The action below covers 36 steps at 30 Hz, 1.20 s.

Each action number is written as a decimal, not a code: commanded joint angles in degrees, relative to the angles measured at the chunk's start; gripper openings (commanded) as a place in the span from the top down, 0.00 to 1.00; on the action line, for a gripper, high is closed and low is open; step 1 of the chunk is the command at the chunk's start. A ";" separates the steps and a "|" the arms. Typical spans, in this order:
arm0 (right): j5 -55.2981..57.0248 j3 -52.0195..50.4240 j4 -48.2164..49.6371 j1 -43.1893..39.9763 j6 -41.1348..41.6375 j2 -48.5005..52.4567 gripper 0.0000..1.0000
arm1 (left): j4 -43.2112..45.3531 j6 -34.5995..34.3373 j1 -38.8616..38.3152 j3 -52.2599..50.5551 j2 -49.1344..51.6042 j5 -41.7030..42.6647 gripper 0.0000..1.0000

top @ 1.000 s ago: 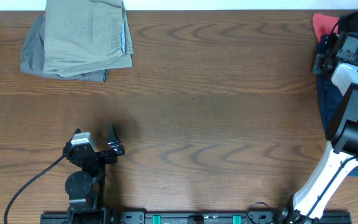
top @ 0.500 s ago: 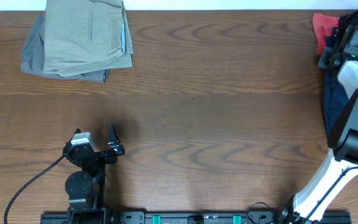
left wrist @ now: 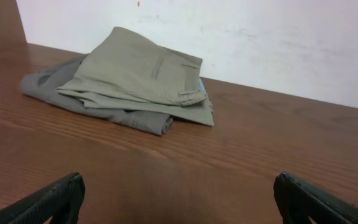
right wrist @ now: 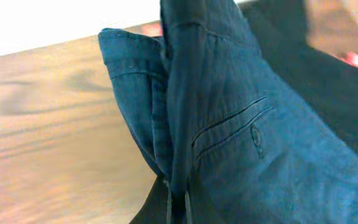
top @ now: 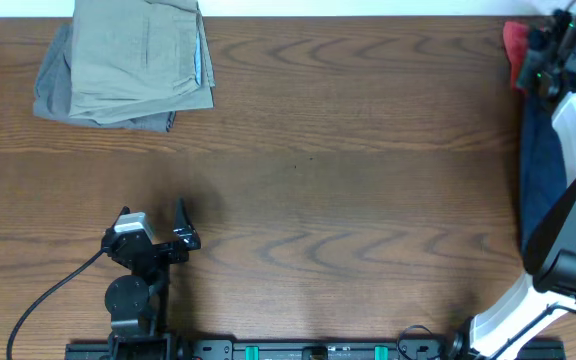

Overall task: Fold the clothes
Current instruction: 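Drag the navy shorts with the right gripper to the table center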

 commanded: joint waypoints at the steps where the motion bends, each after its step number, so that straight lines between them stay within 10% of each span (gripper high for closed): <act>1: -10.32 0.13 -0.68 5.99 0.87 -3.04 0.99 | -1.60 -0.52 -0.07 -1.29 -0.09 -1.53 0.02; 23: -31.58 -0.17 -22.47 49.18 1.73 -3.02 0.98 | -1.60 -0.52 -0.07 -1.29 -0.09 -1.53 0.02; 27: -30.42 -0.17 -22.64 53.66 2.82 -3.02 0.64 | -1.60 -0.52 -0.07 -1.29 -0.09 -1.51 0.02; 32: -30.40 0.00 -24.39 53.68 5.66 -3.17 0.59 | -1.60 -0.52 -0.07 -1.29 -0.09 -1.51 0.02; 36: -27.30 0.11 -28.59 49.92 6.25 -4.83 0.28 | -1.60 -0.52 -0.07 -1.29 -0.09 -1.53 0.02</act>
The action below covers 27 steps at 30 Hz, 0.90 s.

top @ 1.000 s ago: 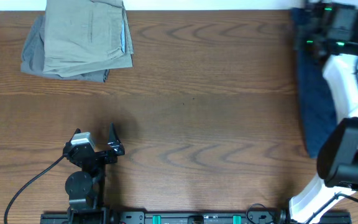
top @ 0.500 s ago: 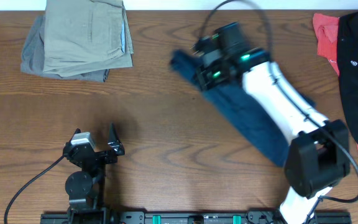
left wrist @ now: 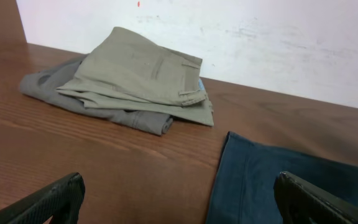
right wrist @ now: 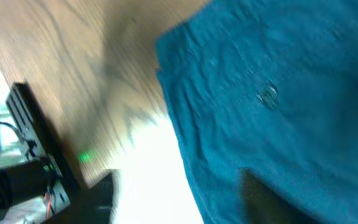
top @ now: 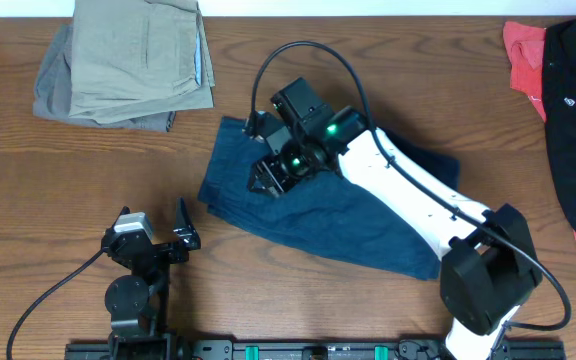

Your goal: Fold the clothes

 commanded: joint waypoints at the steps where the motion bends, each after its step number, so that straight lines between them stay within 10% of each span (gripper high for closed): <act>1: 4.00 0.22 -2.89 -4.35 2.38 -3.45 0.26 | -1.60 -0.52 -0.07 -1.29 -0.09 -1.53 0.02; 5: 15.96 0.22 -13.00 -11.96 4.39 -7.04 0.01 | -1.60 -0.52 -0.07 -1.29 -0.09 -1.53 0.02; 14: 24.11 -1.66 -29.88 -20.37 4.20 -8.39 0.01 | -1.60 -0.52 -0.07 -1.29 -0.09 -1.53 0.02; 27: 34.62 -15.93 -12.46 -21.64 5.88 -8.28 0.02 | -1.60 -0.52 -0.07 -1.29 -0.09 -1.51 0.02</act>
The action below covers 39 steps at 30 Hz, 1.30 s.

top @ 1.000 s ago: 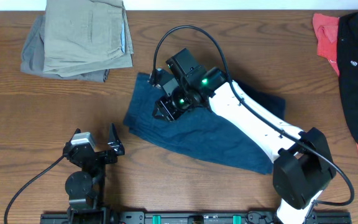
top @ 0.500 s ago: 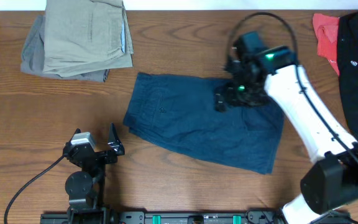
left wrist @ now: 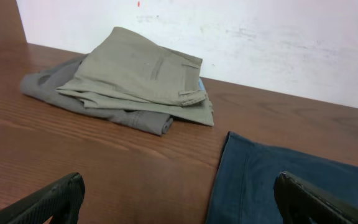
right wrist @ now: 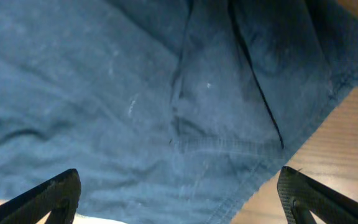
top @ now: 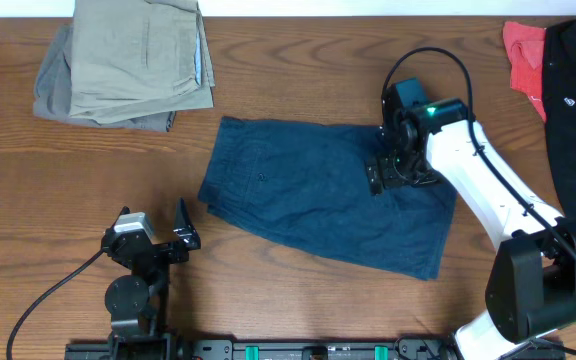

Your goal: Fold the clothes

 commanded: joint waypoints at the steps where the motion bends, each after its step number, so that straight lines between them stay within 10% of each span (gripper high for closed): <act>1: 2.16 -3.04 3.39 -1.49 1.01 -0.17 0.03 | -1.60 -0.52 -0.07 -1.29 -0.09 -1.51 0.02; 10: 2.10 -11.61 14.16 -1.57 1.84 -0.09 0.17 | -1.60 -0.52 -0.07 -1.29 -0.09 -1.51 0.02; 15: 2.10 -14.56 18.29 -1.55 3.26 -0.09 0.46 | -1.60 -0.52 -0.07 -1.29 -0.09 -1.51 0.02; 24: 2.10 -17.64 22.40 -1.55 3.72 -0.09 0.50 | -1.60 -0.52 -0.07 -1.29 -0.09 -1.49 0.02; 34: 2.47 -17.55 22.86 -1.57 3.82 -0.09 0.99 | -1.60 -0.52 -0.07 -1.29 -0.09 -1.49 0.02; 39: 6.84 -17.20 22.88 -1.60 3.82 -0.09 0.99 | -1.60 -0.52 -0.07 -1.29 -0.09 -1.49 0.02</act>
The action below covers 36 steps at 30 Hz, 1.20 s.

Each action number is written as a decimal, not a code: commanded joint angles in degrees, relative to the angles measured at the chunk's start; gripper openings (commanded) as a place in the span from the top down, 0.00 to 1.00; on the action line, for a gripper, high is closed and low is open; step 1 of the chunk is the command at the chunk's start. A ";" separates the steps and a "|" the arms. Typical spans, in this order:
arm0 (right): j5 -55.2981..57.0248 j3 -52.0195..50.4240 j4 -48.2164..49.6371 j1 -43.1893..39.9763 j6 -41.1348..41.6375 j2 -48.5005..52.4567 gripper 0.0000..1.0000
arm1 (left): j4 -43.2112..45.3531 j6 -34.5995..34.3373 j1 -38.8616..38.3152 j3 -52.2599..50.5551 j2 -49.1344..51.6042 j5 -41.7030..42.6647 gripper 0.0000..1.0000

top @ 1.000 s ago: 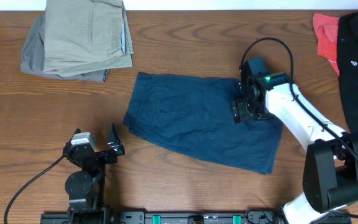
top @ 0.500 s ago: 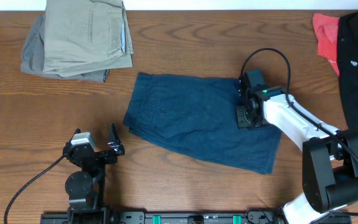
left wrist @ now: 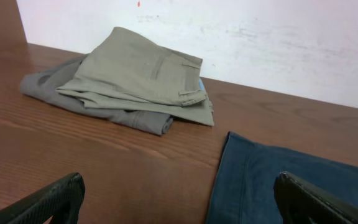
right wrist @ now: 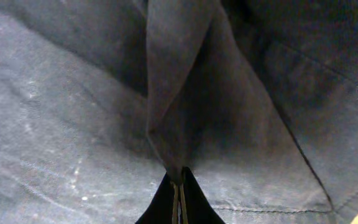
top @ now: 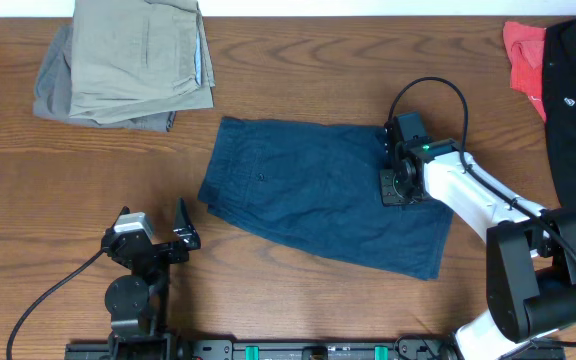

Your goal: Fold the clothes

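Note:
A pair of dark blue shorts (top: 318, 205) lies spread flat in the middle of the table, also visible at the lower right of the left wrist view (left wrist: 278, 180). My right gripper (top: 400, 186) is down on the shorts' right part, shut on a pinched ridge of the blue cloth (right wrist: 173, 118). My left gripper (top: 168, 235) rests near the table's front edge, left of the shorts, open with nothing between its fingers (left wrist: 48, 202).
A folded stack of khaki and grey clothes (top: 128, 60) sits at the back left. At the right edge lie a black garment and a red one (top: 523, 50). The brown table (top: 298, 80) is bare behind the shorts.
My right gripper was open just above the right part of the blue shorts; now it is lower and shut on a fold of that cloth. The left arm has not moved.
My right gripper was shut on the blue shorts at the right-hand pile. Then it was over the table's middle with the shorts spread under it. Then it stood open above their right side, and now it pinches the cloth there. The left gripper stayed open throughout.

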 commanded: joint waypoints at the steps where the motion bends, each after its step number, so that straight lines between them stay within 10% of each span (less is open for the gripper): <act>1: 5.55 0.28 0.13 -0.35 0.28 -0.09 0.99 | -1.60 -0.52 -0.07 -1.29 -0.09 -1.46 0.02; 36: 18.75 6.43 17.64 -11.45 -1.90 1.14 0.97 | -1.60 -0.52 -0.07 -1.29 -0.09 -1.49 0.02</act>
